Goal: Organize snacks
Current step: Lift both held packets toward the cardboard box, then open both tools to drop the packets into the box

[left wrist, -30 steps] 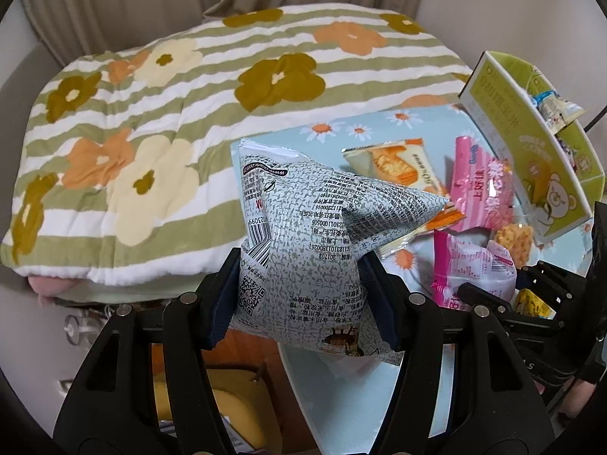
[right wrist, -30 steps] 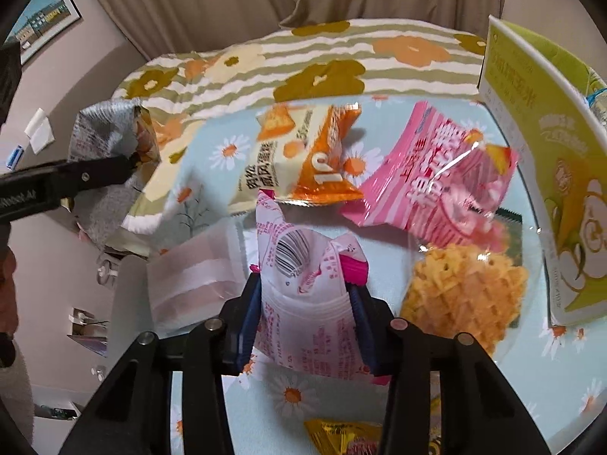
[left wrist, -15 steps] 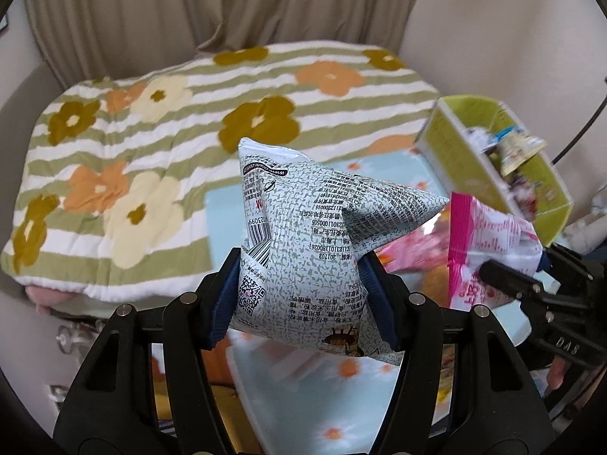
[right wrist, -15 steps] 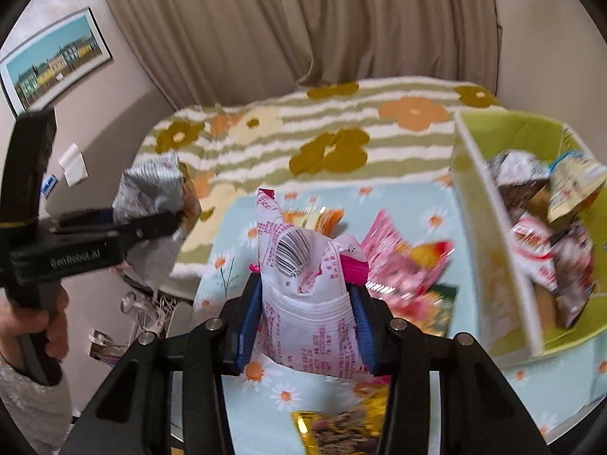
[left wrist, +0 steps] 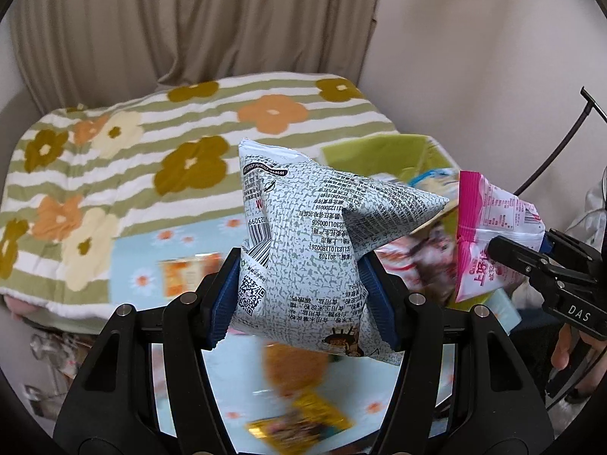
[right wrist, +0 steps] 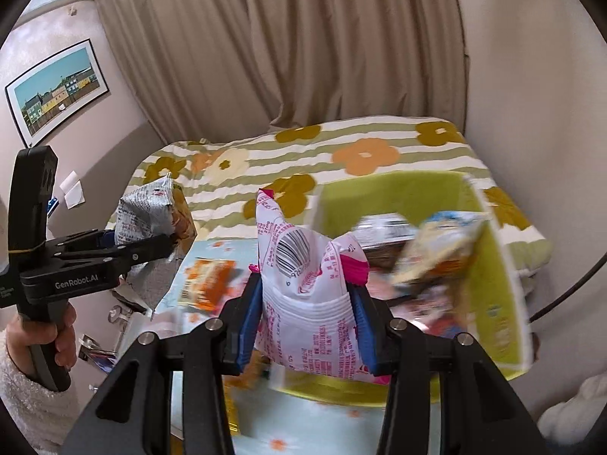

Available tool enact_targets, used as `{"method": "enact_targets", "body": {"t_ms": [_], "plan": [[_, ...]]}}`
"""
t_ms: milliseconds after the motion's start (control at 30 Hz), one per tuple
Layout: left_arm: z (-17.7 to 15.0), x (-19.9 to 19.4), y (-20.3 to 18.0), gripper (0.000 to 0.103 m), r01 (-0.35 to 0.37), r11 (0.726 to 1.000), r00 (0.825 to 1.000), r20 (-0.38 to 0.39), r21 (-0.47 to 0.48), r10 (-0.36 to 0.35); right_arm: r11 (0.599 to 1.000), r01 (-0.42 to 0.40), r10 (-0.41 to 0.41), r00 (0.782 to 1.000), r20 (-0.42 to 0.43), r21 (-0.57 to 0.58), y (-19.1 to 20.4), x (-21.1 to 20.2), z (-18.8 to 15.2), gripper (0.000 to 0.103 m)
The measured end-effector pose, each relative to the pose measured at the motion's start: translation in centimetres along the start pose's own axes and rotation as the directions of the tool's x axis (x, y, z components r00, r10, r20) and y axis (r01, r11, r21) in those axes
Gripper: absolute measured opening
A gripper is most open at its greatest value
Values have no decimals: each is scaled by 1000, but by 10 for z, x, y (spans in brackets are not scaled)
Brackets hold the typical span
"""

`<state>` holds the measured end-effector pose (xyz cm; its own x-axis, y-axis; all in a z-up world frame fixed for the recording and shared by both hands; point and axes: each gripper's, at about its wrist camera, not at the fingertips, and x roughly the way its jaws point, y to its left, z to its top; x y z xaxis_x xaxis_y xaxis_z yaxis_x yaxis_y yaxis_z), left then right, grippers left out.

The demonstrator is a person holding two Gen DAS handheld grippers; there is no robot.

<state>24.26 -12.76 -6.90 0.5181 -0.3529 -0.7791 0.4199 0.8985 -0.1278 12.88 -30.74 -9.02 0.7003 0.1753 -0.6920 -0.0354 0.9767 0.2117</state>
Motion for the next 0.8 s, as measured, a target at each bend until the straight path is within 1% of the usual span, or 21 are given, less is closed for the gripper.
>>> {"method": "enact_targets", "body": {"t_ms": [133, 200, 300, 367, 433, 467, 500, 533, 567, 633, 733, 800], "plan": [[2, 25, -48, 58, 17, 1000, 999, -33, -10, -17, 1000, 9, -9, 1000, -16, 14, -45, -7, 1, 40], [1, 40, -68, 58, 26, 1000, 998, -65, -8, -27, 1000, 16, -15, 1000, -26, 24, -63, -9, -2, 40], [-4, 60, -93, 58, 38, 999, 993, -114, -3, -38, 999, 20, -18, 999, -40, 47, -85, -9, -8, 40], [-8, 73, -109, 58, 51, 999, 989, -137, 16, -48, 998, 22, -19, 999, -48, 66, -95, -8, -12, 40], [-10, 83, -122, 64, 51, 997, 988, -146, 52, -43, 996, 23, -18, 998, -57, 85, -106, -8, -16, 40], [-11, 89, -129, 69, 41, 996, 988, -153, 76, -29, 995, 27, -22, 998, -60, 91, -108, -7, -17, 40], [-12, 95, -137, 87, 20, 994, 986, -166, 109, -2, 995, 31, -25, 998, -63, 98, -110, -6, -19, 40], [-13, 98, -140, 100, 9, 992, 985, -172, 128, 14, 994, 32, -25, 998, -65, 107, -113, -5, -20, 40], [-15, 100, -145, 101, 1, 989, 985, -171, 147, 25, 993, 33, -26, 997, -67, 113, -114, -5, -21, 40], [-18, 103, -141, 101, 3, 987, 984, -176, 161, 26, 992, 35, -27, 997, -70, 120, -116, -5, -22, 40], [-24, 101, -137, 101, -11, 988, 982, -186, 156, 40, 992, 35, -26, 996, -82, 119, -114, -1, -24, 40], [-27, 98, -131, 101, -6, 991, 981, -190, 136, 32, 993, 29, -18, 996, -88, 118, -112, 1, -28, 40]]}}
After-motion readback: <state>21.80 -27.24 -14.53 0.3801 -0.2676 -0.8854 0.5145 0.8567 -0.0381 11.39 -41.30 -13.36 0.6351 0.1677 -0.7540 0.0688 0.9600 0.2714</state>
